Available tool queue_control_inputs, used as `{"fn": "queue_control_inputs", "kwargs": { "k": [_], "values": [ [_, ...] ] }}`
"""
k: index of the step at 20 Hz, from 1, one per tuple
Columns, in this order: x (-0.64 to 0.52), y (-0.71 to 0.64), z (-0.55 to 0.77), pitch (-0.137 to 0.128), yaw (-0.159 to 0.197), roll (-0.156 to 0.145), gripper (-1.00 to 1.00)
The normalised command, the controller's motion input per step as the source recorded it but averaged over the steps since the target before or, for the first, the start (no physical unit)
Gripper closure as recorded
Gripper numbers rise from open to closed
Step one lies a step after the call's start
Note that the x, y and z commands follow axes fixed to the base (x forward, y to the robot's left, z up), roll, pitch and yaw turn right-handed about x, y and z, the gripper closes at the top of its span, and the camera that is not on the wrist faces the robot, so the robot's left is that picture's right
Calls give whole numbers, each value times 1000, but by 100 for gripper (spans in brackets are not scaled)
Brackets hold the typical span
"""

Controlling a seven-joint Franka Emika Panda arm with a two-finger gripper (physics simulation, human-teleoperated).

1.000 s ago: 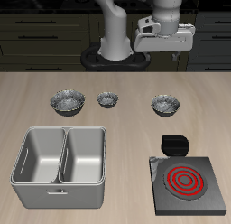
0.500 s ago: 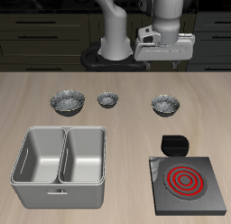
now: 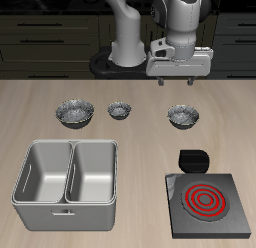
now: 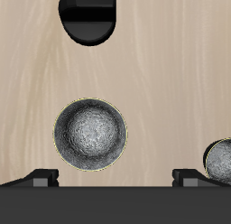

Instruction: Place the smallest bowl in the left side of the drainer and the medium bowl in the right side

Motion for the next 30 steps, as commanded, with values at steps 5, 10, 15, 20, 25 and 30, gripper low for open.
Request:
{"fn": "queue_control_inputs", "kwargs": {
  "k": [5,10,15,20,25,30],
  "values": [
    [78,-96,-340,29,-23,0,-100],
    [-15,-120,-261,23,-21,-11,-100],
    [-69,19,-177,14,-3,12,-100],
    [2,-1,-304,40,-3,6,-100],
    [43,-18,-209,39,-13,9,-100],
    [9,10,-240,34,-12,6,-100]
  ]
}}
